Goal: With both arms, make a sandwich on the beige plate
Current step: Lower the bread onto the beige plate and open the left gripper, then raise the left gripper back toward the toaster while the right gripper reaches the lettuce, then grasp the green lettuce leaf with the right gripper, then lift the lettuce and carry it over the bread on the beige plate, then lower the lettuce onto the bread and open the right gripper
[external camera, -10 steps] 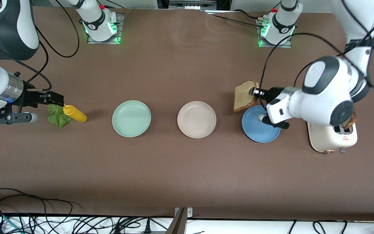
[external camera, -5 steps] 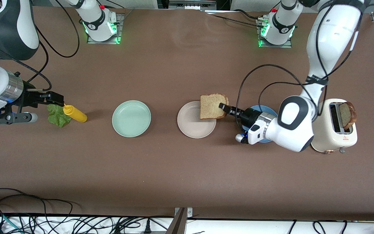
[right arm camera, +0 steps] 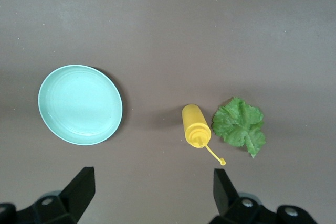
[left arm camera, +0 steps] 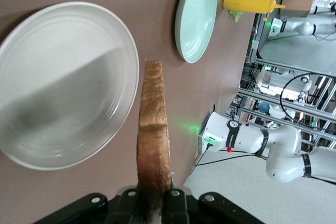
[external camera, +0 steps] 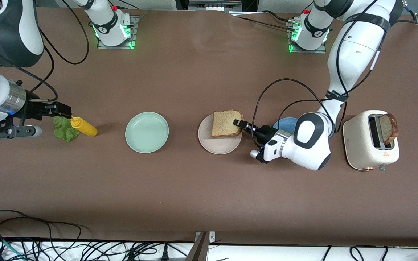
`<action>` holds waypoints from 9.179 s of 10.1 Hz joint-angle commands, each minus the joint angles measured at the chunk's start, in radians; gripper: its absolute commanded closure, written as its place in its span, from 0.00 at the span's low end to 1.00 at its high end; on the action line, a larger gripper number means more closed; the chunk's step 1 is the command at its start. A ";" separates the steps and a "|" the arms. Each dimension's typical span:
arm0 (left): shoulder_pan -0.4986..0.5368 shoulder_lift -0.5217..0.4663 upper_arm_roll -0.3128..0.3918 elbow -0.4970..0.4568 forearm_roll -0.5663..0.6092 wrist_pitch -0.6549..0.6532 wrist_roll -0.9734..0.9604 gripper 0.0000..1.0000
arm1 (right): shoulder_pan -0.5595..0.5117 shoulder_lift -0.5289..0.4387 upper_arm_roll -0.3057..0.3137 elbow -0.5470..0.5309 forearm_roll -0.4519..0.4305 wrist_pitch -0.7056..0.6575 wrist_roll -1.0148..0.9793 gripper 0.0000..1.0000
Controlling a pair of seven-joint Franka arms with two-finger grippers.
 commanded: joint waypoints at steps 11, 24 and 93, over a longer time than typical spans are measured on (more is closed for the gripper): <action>-0.064 0.081 0.014 0.005 0.040 0.146 0.172 0.00 | -0.002 0.006 -0.002 0.021 0.017 -0.020 0.006 0.00; 0.059 -0.387 0.021 0.018 0.817 -0.061 -0.260 0.00 | -0.101 0.050 -0.008 0.021 -0.006 -0.003 -0.095 0.00; 0.157 -0.861 0.146 -0.302 0.892 -0.107 -0.342 0.00 | 0.408 0.663 0.319 0.200 0.190 0.795 1.016 0.07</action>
